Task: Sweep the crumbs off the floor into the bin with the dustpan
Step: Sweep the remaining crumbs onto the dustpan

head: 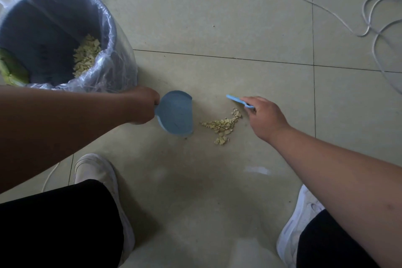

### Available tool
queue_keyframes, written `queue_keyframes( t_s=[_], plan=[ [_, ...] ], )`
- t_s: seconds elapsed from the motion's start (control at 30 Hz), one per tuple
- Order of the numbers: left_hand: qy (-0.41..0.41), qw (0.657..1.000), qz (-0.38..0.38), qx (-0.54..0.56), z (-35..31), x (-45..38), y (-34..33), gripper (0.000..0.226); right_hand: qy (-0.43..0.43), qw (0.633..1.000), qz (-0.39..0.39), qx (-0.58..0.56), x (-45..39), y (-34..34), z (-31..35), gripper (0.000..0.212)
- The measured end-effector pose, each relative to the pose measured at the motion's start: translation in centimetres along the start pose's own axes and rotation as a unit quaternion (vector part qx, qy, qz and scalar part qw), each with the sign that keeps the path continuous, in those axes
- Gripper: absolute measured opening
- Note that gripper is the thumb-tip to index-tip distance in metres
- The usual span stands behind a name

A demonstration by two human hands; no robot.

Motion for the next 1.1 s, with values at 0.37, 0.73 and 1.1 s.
queue_keyframes(
  t_s=[0.37, 0.73, 1.1],
  plan=[
    [-0.012, 1.0, -0.002, -0.008, 0.1, -0.2, -0.3, 0.035, 0.037, 0.998, 0.057, -0.011, 4.4, -3.4, 1.7, 0.052],
    [-0.045, 0.997, 0.006, -0.057, -0.3, 0.1, -0.1, 0.031, -0.078, 0.995, -0.051, -0.026, 4.8, -1.3, 0.6, 0.036],
    [-0.035, 0.999, 0.021, -0.036, -1.0, 0.3, 0.0, 0.035, -0.214, 0.974, -0.067, 0.016, 8.6, -2.2, 0.5, 0.029]
  ],
)
Point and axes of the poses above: each hand's wrist, its own x-axis away from the middle knuckle, its own y-axis out of the back of the hand, z = x × y, the point moved 4 cm from there along -x, towards the middle knuckle, and after that the axes turned 12 degrees about -z, right-handed, at the moved point
